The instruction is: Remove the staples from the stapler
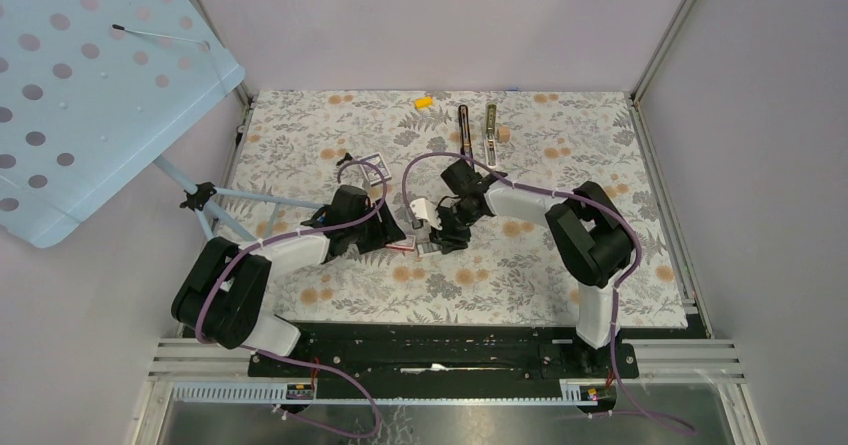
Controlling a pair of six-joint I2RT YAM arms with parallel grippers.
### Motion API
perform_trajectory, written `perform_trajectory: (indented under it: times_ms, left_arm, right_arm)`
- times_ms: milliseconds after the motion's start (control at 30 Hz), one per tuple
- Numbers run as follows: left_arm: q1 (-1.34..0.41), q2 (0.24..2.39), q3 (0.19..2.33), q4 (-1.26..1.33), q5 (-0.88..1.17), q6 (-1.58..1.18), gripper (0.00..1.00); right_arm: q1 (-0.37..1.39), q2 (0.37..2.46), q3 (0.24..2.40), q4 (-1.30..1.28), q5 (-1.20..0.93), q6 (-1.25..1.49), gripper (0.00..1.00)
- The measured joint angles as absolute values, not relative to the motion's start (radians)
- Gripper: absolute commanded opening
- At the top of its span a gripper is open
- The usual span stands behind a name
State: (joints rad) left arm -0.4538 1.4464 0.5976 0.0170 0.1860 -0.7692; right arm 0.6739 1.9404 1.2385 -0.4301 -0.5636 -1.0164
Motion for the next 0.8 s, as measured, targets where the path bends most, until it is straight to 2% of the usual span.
perform_trajectory:
  times_ms: [333,567,800]
  left_arm:
    - [-0.457,1.447,0.598,0.017,0.186,-0.768,0.64]
    - [-0.46,1.447,0.606,0.008,0.17,-0.765,0.72]
    - [-0.464,1.446,0.636,-0.049,0.093,-0.752,0.72]
  right_arm:
    - [0.682,1.948,1.251,-0.437,-0.566,-1.016,0.41]
    - [0.683,1.972,1.293,-0.45,-0.552,-1.017,0.41]
    - [0.683,1.978,1.31,-0.47,-0.536,-1.021,0.41]
